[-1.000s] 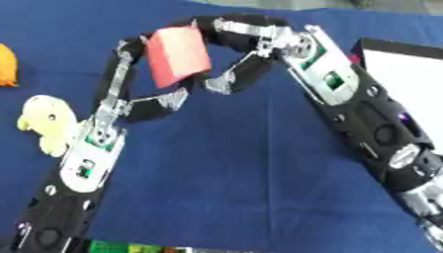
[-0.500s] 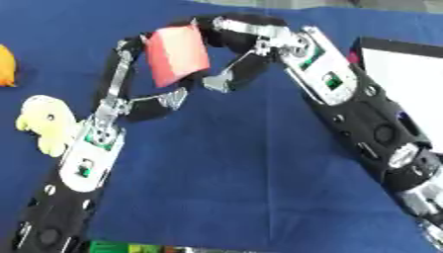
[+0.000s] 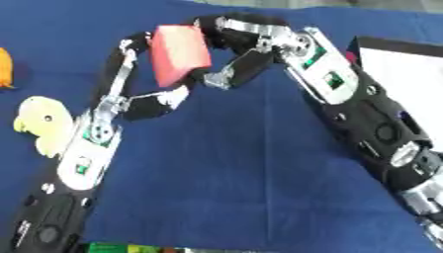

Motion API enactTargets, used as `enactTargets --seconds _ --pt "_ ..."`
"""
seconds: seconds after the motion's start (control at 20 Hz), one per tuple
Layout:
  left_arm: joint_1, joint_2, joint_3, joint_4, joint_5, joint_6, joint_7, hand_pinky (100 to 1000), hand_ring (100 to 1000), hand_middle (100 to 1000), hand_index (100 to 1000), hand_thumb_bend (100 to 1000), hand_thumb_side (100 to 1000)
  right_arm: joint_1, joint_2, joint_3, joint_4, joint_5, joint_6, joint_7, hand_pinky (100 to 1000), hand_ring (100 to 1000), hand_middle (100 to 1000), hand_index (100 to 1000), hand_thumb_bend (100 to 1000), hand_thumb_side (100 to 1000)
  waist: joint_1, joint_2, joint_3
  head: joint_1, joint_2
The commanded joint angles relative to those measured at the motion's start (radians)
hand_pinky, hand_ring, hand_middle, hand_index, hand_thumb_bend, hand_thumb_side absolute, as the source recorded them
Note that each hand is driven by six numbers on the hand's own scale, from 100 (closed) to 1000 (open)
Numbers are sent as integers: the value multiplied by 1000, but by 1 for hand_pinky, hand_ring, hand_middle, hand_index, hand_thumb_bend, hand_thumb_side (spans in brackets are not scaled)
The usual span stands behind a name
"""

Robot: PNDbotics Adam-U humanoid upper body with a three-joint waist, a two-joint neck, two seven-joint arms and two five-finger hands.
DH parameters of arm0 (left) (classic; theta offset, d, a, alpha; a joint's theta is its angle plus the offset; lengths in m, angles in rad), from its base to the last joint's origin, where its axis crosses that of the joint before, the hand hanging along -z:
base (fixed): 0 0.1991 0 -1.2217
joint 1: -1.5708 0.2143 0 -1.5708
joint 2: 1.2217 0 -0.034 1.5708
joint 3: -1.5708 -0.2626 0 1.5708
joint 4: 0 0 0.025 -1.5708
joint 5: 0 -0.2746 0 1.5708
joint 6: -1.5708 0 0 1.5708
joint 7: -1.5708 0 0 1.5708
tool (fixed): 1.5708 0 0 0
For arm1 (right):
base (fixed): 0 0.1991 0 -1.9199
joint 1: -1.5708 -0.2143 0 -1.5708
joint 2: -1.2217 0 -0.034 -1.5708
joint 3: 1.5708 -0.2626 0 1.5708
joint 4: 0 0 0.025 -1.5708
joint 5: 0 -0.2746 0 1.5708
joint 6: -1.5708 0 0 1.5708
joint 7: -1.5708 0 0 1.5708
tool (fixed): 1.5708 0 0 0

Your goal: Pick up the objects with one hand, pass them to the other hand, and then place them into the box on the other side of the table.

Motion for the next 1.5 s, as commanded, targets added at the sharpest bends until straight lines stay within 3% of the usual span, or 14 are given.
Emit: enactTargets --seconds 0.05,0.6,1.15,1.35,1.5 --pt "-8 -13 -18 1 -32 30 -13 912 777 670 912 413 490 -31 -3 -11 -34 -19 6 -14 959 1000 765 799 100 100 7 -28 -3 -4 -5" --pt "-2 -14 -7 21 -40 123 2 918 790 684 920 449 580 -32 -12 -25 -55 -65 38 -56 956 1000 761 794 100 100 24 -34 -16 -2 -13" --pt "3 -12 -11 23 -69 109 -13 915 794 682 919 485 563 -36 -27 -37 -78 -100 69 -78 954 1000 760 791 100 100 35 -36 -23 -3 -11" --pt "12 -6 -4 24 -68 113 -7 912 790 677 913 456 544 -34 -45 -52 -88 -120 75 -93 953 1000 757 787 100 100 35 -40 -30 -1 -9" --pt "31 22 6 6 -38 121 14 909 781 671 906 368 504 -21 -98 -77 -117 -153 80 -119 950 1000 752 781 100 100 35 -50 -41 -7 -8"
